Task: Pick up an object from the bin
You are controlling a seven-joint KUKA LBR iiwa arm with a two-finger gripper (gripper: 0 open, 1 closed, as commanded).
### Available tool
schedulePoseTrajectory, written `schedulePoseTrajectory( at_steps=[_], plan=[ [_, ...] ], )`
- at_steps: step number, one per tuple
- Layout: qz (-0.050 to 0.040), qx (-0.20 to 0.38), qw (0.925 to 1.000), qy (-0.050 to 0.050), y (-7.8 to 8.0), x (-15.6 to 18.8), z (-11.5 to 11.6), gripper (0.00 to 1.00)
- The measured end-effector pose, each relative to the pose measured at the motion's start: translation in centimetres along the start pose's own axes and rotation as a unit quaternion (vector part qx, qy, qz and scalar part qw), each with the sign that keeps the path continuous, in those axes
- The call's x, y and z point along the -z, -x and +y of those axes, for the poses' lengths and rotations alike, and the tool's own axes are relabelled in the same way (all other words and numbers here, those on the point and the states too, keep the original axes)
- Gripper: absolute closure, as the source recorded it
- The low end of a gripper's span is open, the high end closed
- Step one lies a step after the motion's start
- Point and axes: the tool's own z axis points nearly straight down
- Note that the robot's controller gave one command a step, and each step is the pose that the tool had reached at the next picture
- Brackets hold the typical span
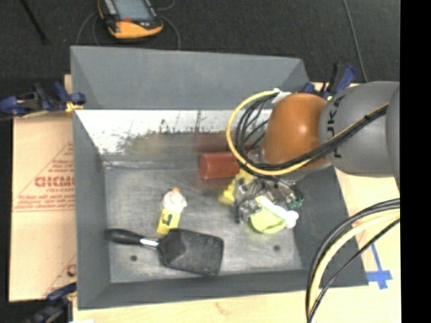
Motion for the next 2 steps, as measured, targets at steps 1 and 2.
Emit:
schedulePoseTrajectory(
  at_steps=[1, 2],
  plan=[
    [0.0, 0.0, 1.0, 0.0, 0.0, 0.0, 0.0, 1.0],
    [-0.0002, 0.116, 0.9933, 0.001, 4.3, 5.8, 2.3, 0.0]
  ],
)
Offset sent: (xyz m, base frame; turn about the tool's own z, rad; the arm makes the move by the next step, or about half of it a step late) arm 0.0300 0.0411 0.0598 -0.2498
